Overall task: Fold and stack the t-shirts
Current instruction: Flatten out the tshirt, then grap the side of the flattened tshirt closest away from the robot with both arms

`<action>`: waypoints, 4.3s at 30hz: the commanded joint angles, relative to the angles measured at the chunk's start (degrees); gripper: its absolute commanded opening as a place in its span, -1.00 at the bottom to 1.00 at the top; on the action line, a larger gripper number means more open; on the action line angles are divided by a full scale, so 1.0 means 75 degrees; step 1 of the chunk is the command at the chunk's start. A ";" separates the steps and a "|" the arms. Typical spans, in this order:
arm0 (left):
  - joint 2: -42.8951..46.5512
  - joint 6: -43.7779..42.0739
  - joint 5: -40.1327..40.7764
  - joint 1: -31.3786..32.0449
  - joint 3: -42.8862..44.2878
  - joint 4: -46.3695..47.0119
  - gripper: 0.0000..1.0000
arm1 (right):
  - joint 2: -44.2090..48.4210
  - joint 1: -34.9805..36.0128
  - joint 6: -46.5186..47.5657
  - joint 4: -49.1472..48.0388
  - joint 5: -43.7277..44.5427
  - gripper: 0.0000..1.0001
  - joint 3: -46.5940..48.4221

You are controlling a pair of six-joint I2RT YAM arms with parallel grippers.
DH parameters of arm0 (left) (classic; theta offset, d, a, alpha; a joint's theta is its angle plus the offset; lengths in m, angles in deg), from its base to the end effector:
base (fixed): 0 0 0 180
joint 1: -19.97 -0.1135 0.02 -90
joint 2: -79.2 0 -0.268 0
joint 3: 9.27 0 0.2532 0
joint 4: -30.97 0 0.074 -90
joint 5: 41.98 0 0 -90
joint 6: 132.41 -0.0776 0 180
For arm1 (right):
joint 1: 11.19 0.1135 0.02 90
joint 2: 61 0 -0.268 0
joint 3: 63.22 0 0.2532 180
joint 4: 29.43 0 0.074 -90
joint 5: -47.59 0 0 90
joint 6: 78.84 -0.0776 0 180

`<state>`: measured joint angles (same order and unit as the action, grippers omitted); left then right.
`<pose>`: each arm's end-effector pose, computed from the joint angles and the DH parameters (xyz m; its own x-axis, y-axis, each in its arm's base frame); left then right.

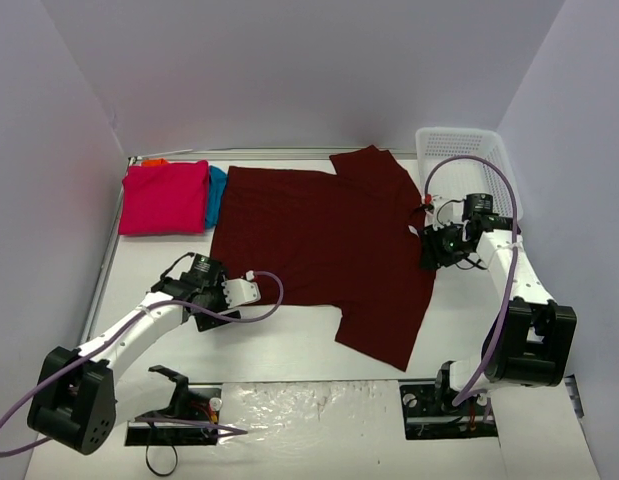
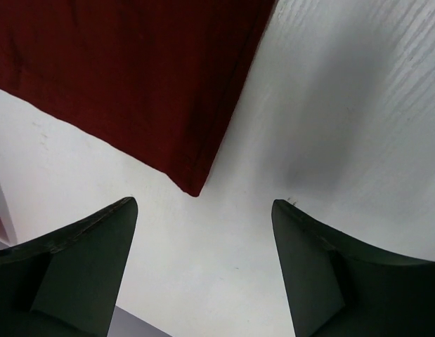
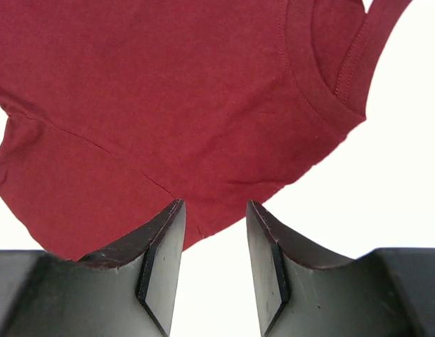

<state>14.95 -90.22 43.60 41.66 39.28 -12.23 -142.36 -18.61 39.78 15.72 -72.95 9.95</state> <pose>0.2073 -0.0889 0.1568 -0.2339 0.8880 -0.3958 0.8618 0.3778 0.3384 0.3169 -0.0015 0.2294 -0.6075 -0.3369 -0.7194 -0.5475 0.8337 0.0718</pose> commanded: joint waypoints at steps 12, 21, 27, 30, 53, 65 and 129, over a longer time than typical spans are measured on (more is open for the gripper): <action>-0.0550 -0.0434 0.0508 0.0037 -0.0651 0.1108 0.19 | 0.0102 -0.0335 -0.0031 0.0097 -0.0263 -0.25 -0.0042; -0.1031 -0.0246 0.0520 0.0037 -0.0580 0.1460 -0.23 | 0.0067 -0.0417 -0.0055 0.0097 -0.0287 -0.25 -0.0041; -0.1359 -0.0211 0.0520 0.0037 -0.0557 0.1601 -0.55 | 0.0067 -0.0429 -0.0055 0.0097 -0.0287 -0.25 -0.0042; -0.1418 -0.0223 0.0520 0.0026 -0.0557 0.1589 -0.64 | 0.0079 -0.0429 -0.0055 0.0097 -0.0287 -0.25 -0.0042; -0.2214 0.0597 0.0168 -0.0127 0.1634 -0.0298 -0.95 | -0.0307 0.2264 0.1539 0.3117 0.1692 -0.77 0.1295; -0.3246 0.1581 0.0473 -0.0653 0.2548 0.0183 -0.95 | -0.1877 0.2888 0.2582 0.3274 0.2924 -1.00 0.0579; -0.3269 0.2355 0.0871 -0.2423 0.2630 0.0828 -0.95 | -0.1421 0.5919 0.1985 0.4129 0.2924 -0.35 0.1108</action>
<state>-12.48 -73.24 50.42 24.30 58.96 -5.52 -154.65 21.41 57.79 45.84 -54.11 19.89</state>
